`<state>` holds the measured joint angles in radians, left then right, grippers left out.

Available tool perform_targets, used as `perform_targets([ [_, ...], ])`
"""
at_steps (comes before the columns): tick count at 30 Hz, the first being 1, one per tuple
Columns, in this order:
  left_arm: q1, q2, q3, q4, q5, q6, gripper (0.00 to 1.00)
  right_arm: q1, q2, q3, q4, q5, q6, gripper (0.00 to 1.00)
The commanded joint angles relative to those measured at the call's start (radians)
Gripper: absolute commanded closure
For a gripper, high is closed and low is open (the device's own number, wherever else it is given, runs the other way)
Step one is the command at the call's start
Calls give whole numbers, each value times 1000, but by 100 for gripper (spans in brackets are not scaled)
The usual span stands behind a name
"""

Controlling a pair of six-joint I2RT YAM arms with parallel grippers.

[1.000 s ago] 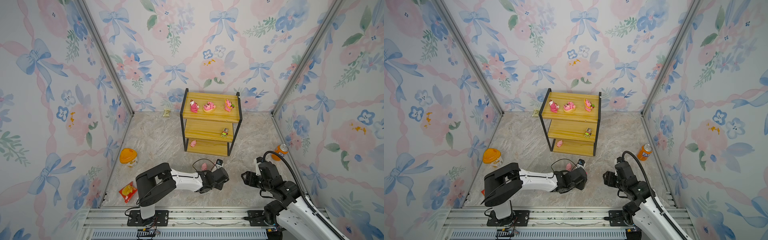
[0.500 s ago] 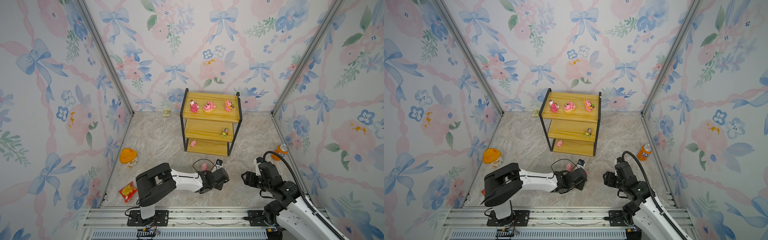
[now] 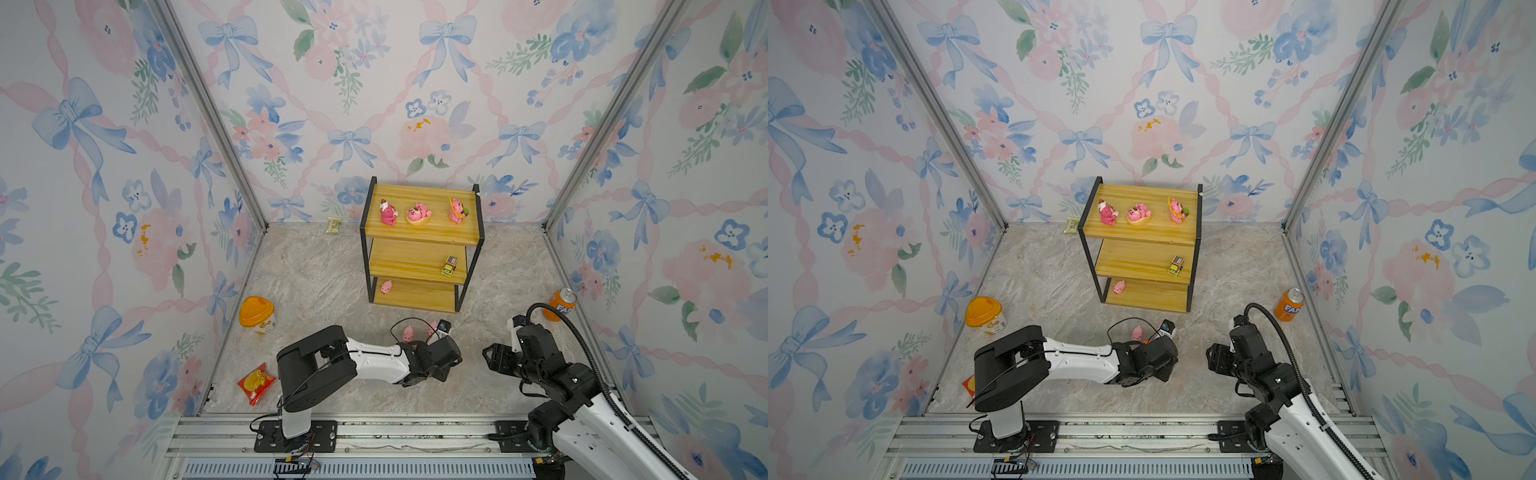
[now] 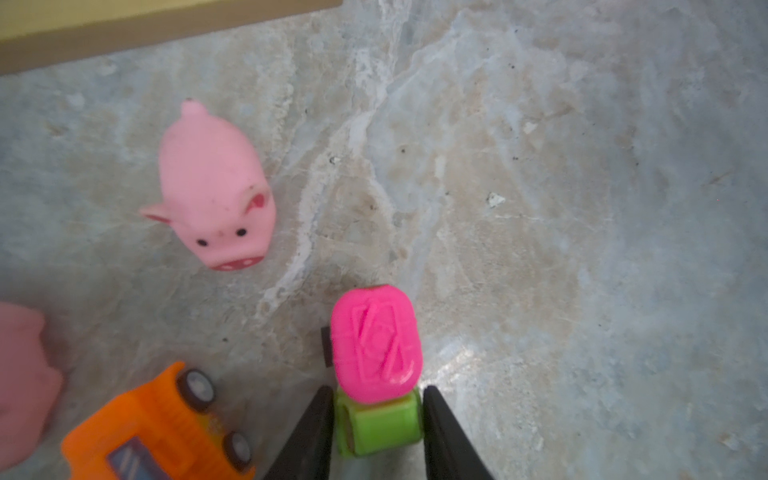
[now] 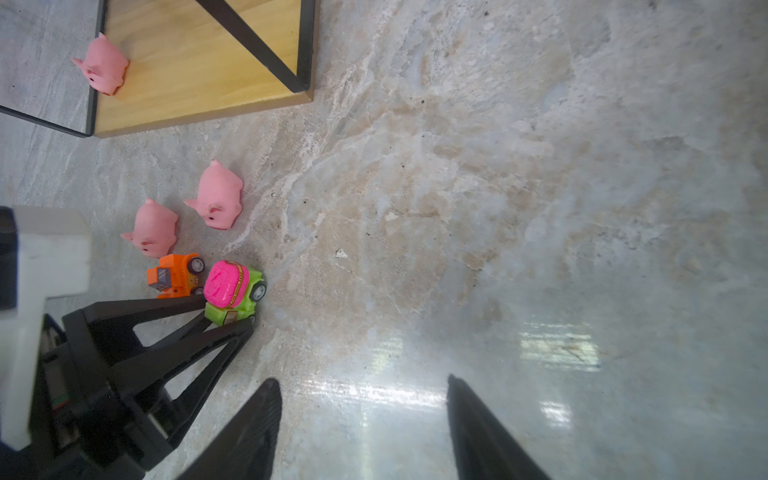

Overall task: Place and organize the plastic toys onto the shelf
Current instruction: 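Close the left gripper on the green car with pink roof, then lift the pink-roofed car with the left gripper up to the middle shelf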

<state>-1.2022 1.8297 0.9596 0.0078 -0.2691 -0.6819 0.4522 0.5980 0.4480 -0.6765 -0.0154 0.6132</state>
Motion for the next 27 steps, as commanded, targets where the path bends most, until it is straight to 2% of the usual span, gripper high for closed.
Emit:
perform_targets([
  [1, -6, 8, 11, -17, 7, 25, 68, -2, -5, -16, 3, 1, 5, 34],
  [13, -6, -19, 2, -17, -14, 43, 77, -2, -15, -15, -4, 6, 5, 34],
  [24, -10, -214, -17, -29, -98, 108, 76, -3, -20, -15, -3, 9, 5, 34],
  [27, -6, -284, 3, -64, -150, 150, 75, -3, -17, -12, -5, 9, 5, 34],
])
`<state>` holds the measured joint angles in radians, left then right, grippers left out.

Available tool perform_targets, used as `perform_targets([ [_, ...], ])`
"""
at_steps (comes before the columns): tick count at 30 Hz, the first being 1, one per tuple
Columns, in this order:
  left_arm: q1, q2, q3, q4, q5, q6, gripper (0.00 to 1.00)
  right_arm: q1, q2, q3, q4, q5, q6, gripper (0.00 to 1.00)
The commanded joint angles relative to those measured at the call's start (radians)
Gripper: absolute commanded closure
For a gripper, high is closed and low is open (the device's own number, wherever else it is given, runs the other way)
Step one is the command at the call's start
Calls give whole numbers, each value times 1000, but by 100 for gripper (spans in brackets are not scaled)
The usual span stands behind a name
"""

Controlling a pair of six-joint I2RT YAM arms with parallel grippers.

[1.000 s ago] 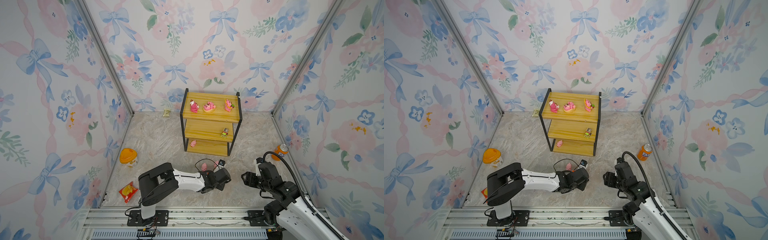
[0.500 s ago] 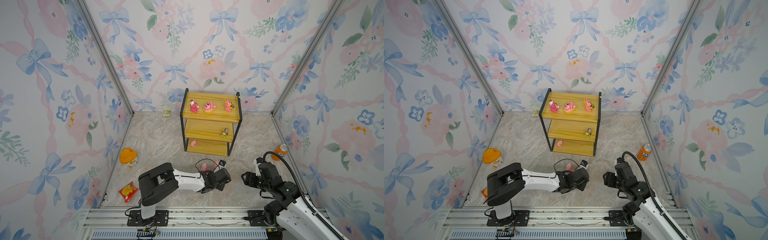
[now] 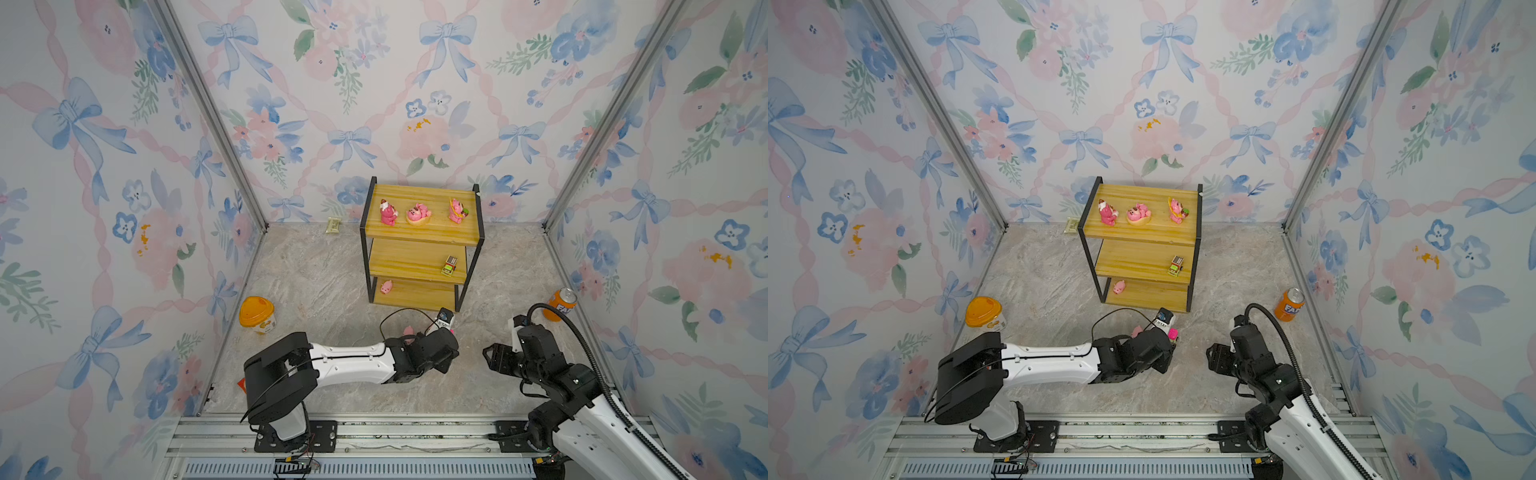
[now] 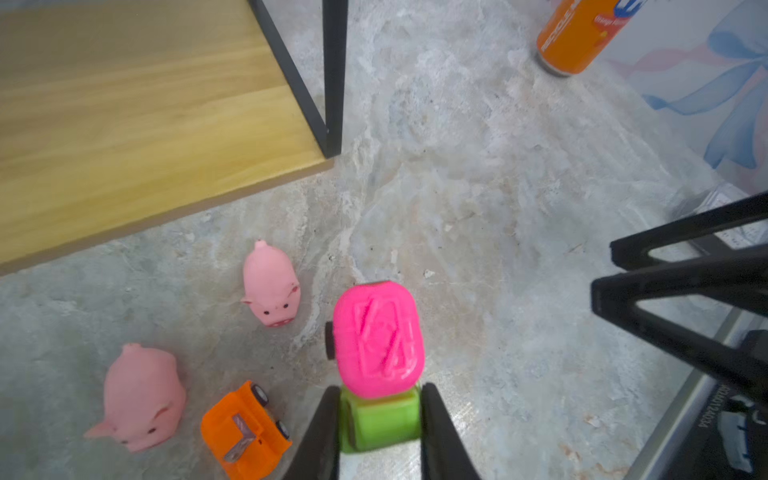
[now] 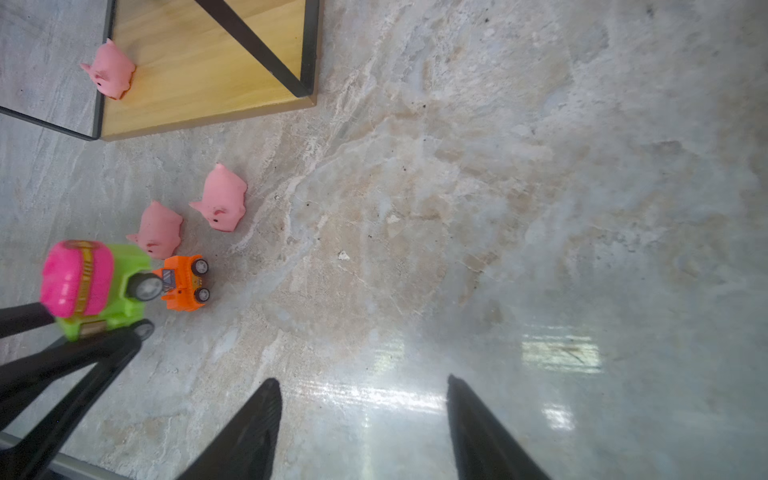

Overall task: Place and organize the plastic toys onto the shelf
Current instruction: 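Lift the pink-roofed car with the left gripper up to the middle shelf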

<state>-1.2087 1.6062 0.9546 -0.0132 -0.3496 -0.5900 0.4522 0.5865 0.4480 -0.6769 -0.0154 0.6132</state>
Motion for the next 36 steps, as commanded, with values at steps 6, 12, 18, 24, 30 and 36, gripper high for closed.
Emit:
perform_targets([
  [6, 99, -200, 13, -48, -88, 138, 72, -2, 7, -10, 6, 3, 5, 34],
  [12, 227, -255, 46, -50, -134, 275, 71, -2, 10, -11, 15, -1, 5, 34],
  [18, 306, -221, 89, -15, -156, 344, 71, -2, 6, -14, 13, 6, 5, 34],
  [24, 343, -164, 116, 52, -129, 372, 71, -2, 1, -12, 6, 14, 5, 34],
  [30, 351, -114, 131, 128, -118, 400, 71, -3, -2, -21, 7, 19, 33, 34],
  [36, 355, -88, 117, 217, -116, 408, 71, -3, -3, -31, 11, 20, 39, 34],
])
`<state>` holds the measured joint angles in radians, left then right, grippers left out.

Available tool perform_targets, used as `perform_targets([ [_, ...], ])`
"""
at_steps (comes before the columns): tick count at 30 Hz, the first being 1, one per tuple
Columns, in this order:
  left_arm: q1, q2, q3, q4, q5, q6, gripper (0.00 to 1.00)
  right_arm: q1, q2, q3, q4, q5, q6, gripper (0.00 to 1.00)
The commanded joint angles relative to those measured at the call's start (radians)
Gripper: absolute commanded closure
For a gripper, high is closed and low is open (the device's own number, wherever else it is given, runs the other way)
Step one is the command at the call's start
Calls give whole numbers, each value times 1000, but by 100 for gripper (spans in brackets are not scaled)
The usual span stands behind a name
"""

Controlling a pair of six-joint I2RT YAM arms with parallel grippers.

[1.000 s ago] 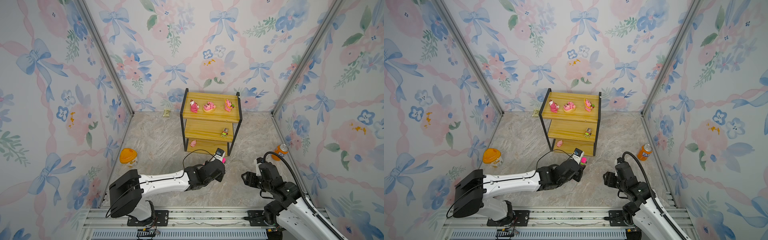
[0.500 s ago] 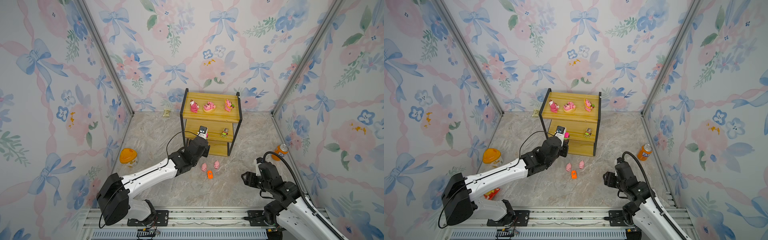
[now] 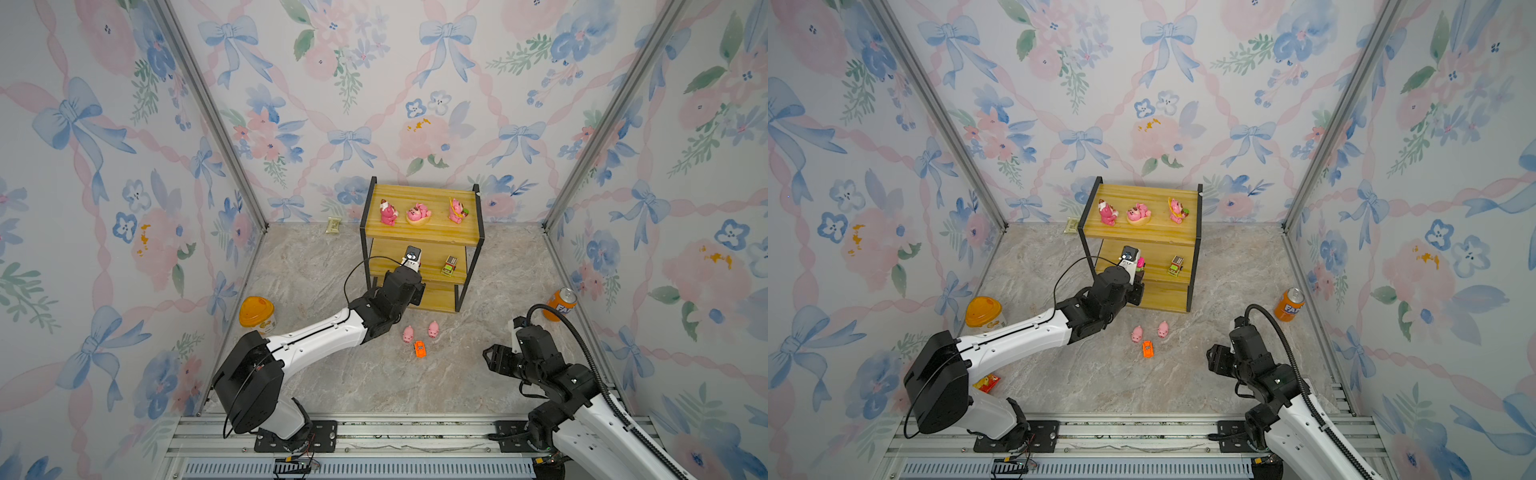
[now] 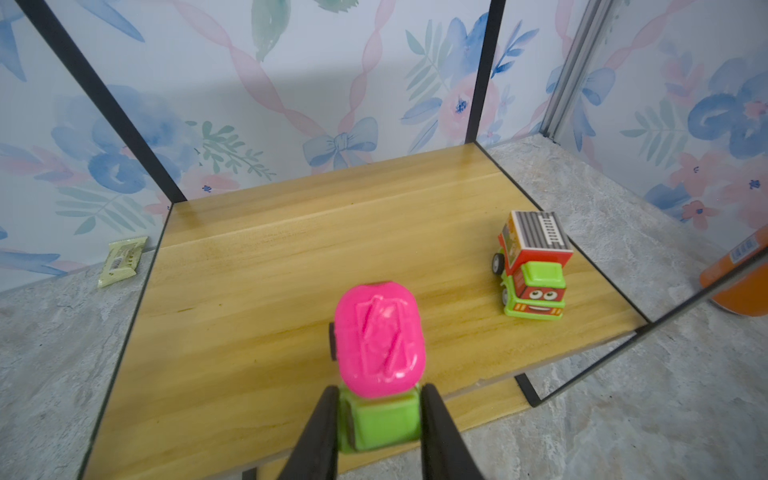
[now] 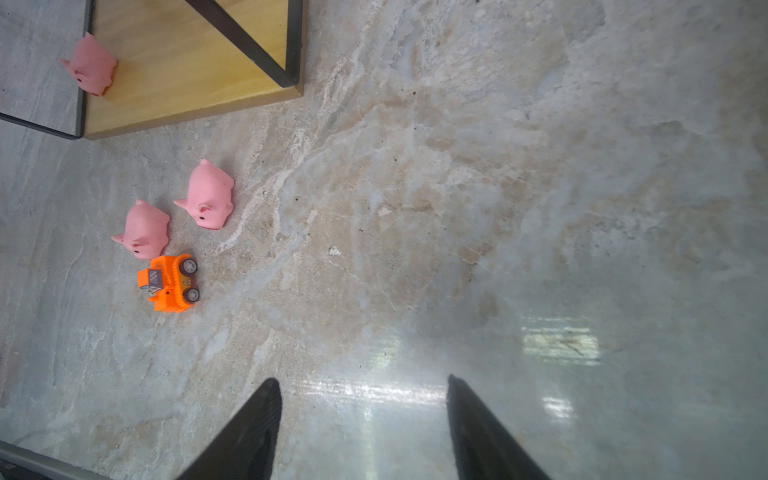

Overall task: Place and organize the plastic toys onto the shelf
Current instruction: 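Lift the pink-roofed car with the left gripper up to the middle shelf, then lower the pink-roofed car onto the middle shelf and open the left gripper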

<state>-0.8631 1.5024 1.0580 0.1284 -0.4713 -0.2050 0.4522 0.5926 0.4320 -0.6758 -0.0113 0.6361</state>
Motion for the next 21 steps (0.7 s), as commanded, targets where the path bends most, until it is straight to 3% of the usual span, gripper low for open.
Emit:
perform_targets([
  [1, 10, 26, 22, 75, 5, 24, 72, -3, -9, -16, 11, 16, 15, 34],
  [21, 13, 130, 81, 147, -44, 64, 71, -8, -27, -30, 8, 19, 17, 34],
])
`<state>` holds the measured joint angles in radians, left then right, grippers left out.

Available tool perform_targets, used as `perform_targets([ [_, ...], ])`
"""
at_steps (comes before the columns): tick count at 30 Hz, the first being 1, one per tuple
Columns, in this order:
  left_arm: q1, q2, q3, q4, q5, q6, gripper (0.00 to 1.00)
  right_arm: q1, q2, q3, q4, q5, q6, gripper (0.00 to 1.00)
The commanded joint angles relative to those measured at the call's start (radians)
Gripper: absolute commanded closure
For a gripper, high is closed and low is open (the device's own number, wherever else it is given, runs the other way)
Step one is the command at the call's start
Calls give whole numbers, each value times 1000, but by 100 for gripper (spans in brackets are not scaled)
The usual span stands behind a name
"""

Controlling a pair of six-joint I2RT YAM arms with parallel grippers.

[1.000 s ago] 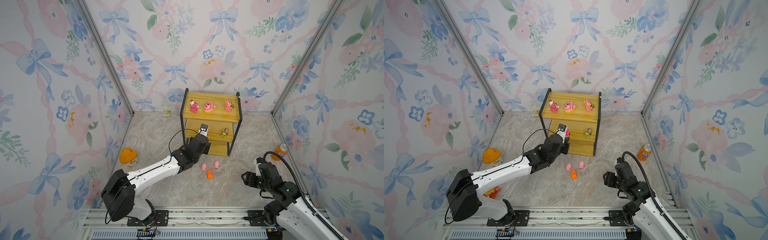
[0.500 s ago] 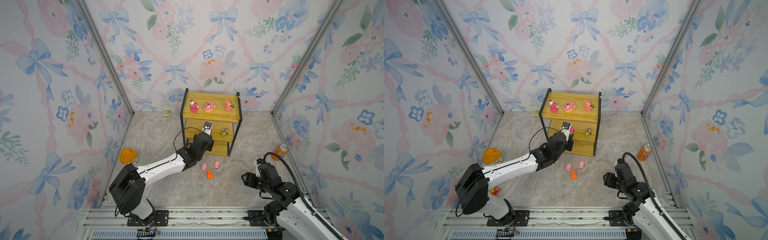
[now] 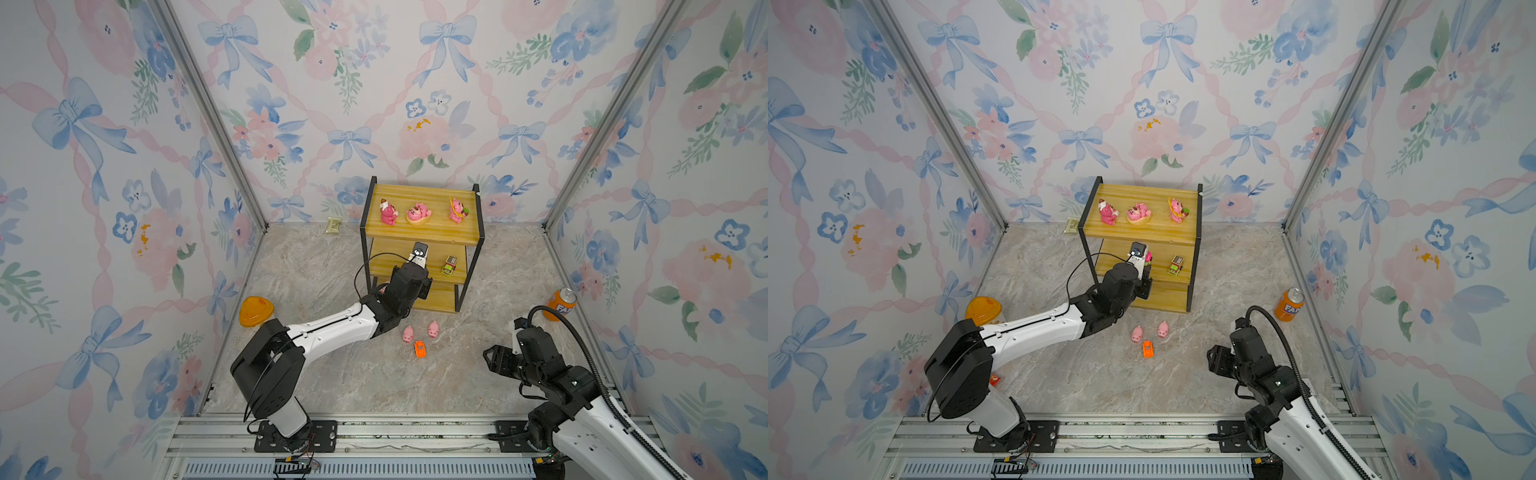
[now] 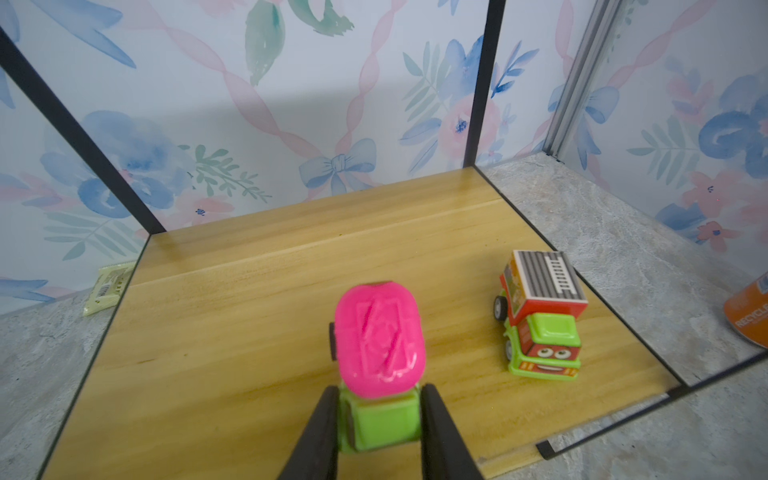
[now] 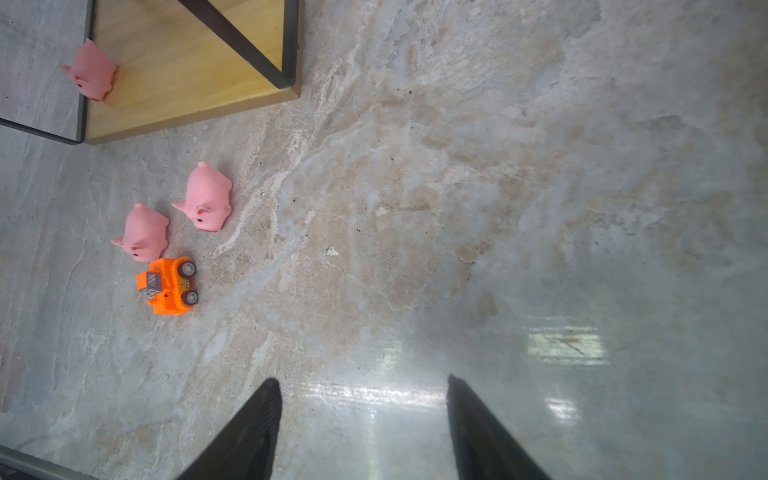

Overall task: Place and organize the plastic toys onto the shelf
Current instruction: 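Lower the pink-roofed car onto the middle shelf and open the left gripper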

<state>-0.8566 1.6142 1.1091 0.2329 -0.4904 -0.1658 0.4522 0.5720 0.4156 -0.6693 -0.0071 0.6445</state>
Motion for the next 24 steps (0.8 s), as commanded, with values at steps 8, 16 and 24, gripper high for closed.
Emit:
perform_targets([
  [8, 9, 33, 36, 49, -48, 28, 69, -9, -18, -17, -1, 13, 8, 34],
  [16, 9, 43, 29, 52, -54, 16, 64, -11, -8, -18, 7, 10, 7, 34],
  [24, 9, 57, 31, 53, -51, 5, 62, -11, -12, -19, 6, 9, 8, 34],
])
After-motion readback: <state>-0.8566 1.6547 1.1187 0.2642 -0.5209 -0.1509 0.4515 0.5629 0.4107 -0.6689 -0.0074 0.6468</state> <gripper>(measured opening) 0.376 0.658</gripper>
